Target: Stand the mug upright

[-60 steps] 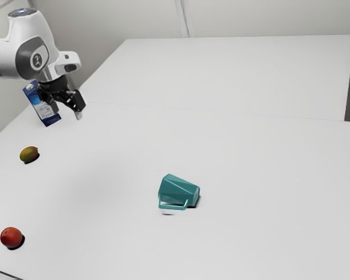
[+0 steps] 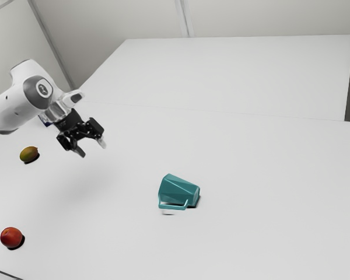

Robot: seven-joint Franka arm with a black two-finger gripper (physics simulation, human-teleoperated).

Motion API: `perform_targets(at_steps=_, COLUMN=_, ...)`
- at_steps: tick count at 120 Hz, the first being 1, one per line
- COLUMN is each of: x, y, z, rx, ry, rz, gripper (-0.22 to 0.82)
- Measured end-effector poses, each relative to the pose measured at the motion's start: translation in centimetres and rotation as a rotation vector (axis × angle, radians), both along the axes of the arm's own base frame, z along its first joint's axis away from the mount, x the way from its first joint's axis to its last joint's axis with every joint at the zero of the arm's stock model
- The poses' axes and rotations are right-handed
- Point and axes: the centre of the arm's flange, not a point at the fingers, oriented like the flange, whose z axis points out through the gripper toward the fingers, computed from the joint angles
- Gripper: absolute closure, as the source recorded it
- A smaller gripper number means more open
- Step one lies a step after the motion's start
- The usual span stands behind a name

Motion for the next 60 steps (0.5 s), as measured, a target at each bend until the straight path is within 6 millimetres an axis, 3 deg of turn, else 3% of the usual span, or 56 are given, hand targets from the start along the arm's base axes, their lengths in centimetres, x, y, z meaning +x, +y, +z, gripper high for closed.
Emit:
perform_targets(at_steps=15, x=1.5, y=-4.5, z=-3.7, rx=-0.117, ry=0.03, rz=-0.004, gripper=0.0)
perform_targets(at_steps=39, x=1.6, y=-6.8, z=-5.9, rx=-0.208, ry=0.035, rz=0.016, gripper=0.0)
perform_targets(at_steps=60, x=0.1, y=-9.2, z=-8.2, rx=-0.277, ry=0.065, rz=0.035, gripper=0.0)
